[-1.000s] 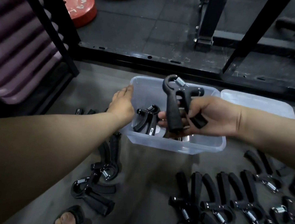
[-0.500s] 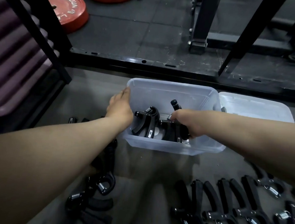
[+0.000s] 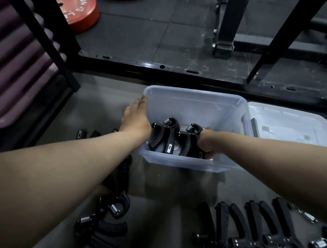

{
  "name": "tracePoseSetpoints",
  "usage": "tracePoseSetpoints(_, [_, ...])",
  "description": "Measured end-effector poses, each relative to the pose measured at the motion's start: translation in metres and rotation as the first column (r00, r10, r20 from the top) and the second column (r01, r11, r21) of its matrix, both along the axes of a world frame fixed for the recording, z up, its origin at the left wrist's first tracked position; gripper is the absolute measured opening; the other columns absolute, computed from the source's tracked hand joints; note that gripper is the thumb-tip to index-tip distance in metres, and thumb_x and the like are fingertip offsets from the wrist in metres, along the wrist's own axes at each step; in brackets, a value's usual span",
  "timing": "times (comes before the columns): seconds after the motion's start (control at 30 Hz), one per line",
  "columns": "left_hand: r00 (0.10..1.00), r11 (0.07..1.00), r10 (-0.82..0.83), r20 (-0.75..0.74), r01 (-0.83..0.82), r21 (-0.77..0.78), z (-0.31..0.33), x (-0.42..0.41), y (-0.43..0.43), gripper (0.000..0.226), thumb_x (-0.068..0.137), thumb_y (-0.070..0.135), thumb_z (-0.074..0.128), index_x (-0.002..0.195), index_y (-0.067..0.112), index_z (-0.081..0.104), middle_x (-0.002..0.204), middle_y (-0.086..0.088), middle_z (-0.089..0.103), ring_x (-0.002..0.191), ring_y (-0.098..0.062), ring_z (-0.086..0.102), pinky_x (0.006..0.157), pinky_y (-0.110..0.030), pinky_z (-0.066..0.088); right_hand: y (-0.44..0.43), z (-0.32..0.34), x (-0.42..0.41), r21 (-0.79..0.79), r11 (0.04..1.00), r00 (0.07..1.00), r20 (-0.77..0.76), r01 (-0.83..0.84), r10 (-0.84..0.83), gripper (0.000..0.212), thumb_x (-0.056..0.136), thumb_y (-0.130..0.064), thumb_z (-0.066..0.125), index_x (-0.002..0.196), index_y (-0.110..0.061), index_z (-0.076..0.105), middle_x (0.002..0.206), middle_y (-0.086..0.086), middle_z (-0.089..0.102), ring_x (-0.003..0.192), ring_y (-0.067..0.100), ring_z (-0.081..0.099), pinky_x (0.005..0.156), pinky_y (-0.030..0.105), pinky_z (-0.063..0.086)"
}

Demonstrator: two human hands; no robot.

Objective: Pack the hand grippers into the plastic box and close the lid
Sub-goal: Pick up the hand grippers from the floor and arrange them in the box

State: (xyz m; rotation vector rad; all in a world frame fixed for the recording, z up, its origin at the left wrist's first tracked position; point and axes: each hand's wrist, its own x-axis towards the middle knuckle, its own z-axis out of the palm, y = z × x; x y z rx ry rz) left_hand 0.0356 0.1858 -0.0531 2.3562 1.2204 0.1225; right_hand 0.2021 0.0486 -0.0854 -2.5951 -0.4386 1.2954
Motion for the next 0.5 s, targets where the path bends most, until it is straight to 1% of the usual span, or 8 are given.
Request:
tracePoseSetpoints(0.03, [1.000, 1.000, 0.001, 0.000, -0.001, -0.001, 0.000, 0.000, 0.000, 0.079, 0.087, 0.004, 0.037, 0.157, 0.022, 0.005, 0.163, -0.002, 0.013, 0.148, -0.024, 0.011, 0.121, -0.039, 0.014, -0.001, 0.001, -0.002, -0.015, 1.000, 1.000, -0.014, -0.001, 0.001, 0.035, 0.092, -0.006, 0.051, 0.125, 0.007, 0.049, 0.098, 0.026, 0.066, 0.071, 0.037, 0.069, 0.055, 0.046, 0.060])
tracePoseSetpoints(0.07, [1.000, 1.000, 0.002, 0.000, -0.002, -0.003, 0.001, 0.000, 0.000, 0.078, 0.088, 0.004, 0.037, 0.157, 0.022, 0.005, 0.163, -0.002, 0.012, 0.148, -0.024, 0.011, 0.121, -0.038, 0.013, -0.001, -0.002, -0.003, -0.005, 1.000, 1.000, -0.010, 0.013, -0.013, 0.031, 0.094, -0.014, 0.053, 0.117, 0.006, 0.053, 0.095, 0.026, 0.067, 0.068, 0.039, 0.070, 0.054, 0.049, 0.060])
tracePoseSetpoints(0.17, [1.000, 1.000, 0.002, 0.005, -0.002, 0.000, 0.002, -0.001, -0.001, 0.077, 0.088, 0.005, 0.037, 0.157, 0.022, 0.006, 0.163, -0.002, 0.013, 0.147, -0.023, 0.012, 0.121, -0.036, 0.013, -0.001, -0.001, -0.007, -0.060, 0.990, 0.991, 0.032, -0.129, 0.131, 0.055, 0.092, -0.048, 0.057, 0.111, 0.002, 0.051, 0.098, 0.023, 0.066, 0.076, 0.040, 0.072, 0.064, 0.051, 0.060])
tracePoseSetpoints(0.23, [1.000, 1.000, 0.003, 0.004, -0.003, -0.003, 0.003, -0.001, -0.002, 0.078, 0.088, 0.004, 0.036, 0.157, 0.022, 0.006, 0.163, -0.001, 0.012, 0.147, -0.023, 0.011, 0.121, -0.036, 0.013, -0.001, 0.002, -0.008, -0.089, 0.984, 0.987, 0.009, -0.157, 0.159, 0.052, 0.095, -0.042, 0.051, 0.115, 0.006, 0.048, 0.096, 0.023, 0.067, 0.076, 0.037, 0.072, 0.049, 0.040, 0.059])
tracePoseSetpoints(0.3, [1.000, 1.000, 0.009, 0.009, -0.009, -0.015, 0.004, -0.001, -0.002, 0.079, 0.087, 0.004, 0.037, 0.157, 0.022, 0.007, 0.163, -0.001, 0.012, 0.148, -0.021, 0.009, 0.121, -0.036, 0.012, 0.001, 0.000, -0.006, -0.115, 0.977, 0.984, 0.002, -0.177, 0.179, 0.033, 0.099, -0.027, 0.040, 0.098, 0.002, 0.056, 0.083, 0.019, 0.066, 0.071, 0.035, 0.069, 0.040, 0.029, 0.055])
tracePoseSetpoints(0.37, [1.000, 1.000, 0.008, 0.019, -0.007, -0.025, 0.005, -0.001, -0.002, 0.080, 0.086, 0.003, 0.037, 0.157, 0.022, 0.007, 0.163, -0.001, 0.012, 0.148, -0.021, 0.009, 0.121, -0.037, 0.013, 0.003, 0.006, -0.009, -0.106, 0.971, 0.975, 0.030, -0.214, 0.218, 0.028, 0.096, -0.014, 0.038, 0.084, 0.000, 0.059, 0.077, 0.016, 0.066, 0.078, 0.035, 0.072, 0.059, 0.033, 0.060])
tracePoseSetpoints(0.43, [1.000, 0.999, 0.001, 0.024, -0.001, -0.032, 0.006, -0.002, -0.002, 0.080, 0.086, 0.002, 0.038, 0.157, 0.022, 0.007, 0.162, -0.002, 0.013, 0.148, -0.022, 0.010, 0.121, -0.038, 0.013, 0.002, 0.012, -0.008, -0.049, 0.979, 0.971, 0.126, -0.200, 0.204, 0.028, 0.096, -0.016, 0.043, 0.099, 0.003, 0.063, 0.097, 0.017, 0.067, 0.097, 0.034, 0.069, 0.080, 0.036, 0.058])
tracePoseSetpoints(0.5, [1.000, 1.000, -0.002, 0.025, 0.003, -0.031, 0.006, -0.002, -0.003, 0.081, 0.086, 0.003, 0.039, 0.157, 0.022, 0.006, 0.162, -0.003, 0.013, 0.147, -0.024, 0.010, 0.121, -0.038, 0.014, 0.001, 0.015, -0.006, -0.048, 0.958, 0.937, 0.200, -0.281, 0.285, 0.037, 0.096, -0.031, 0.045, 0.112, -0.002, 0.062, 0.113, 0.016, 0.063, 0.102, 0.032, 0.064, 0.085, 0.035, 0.054])
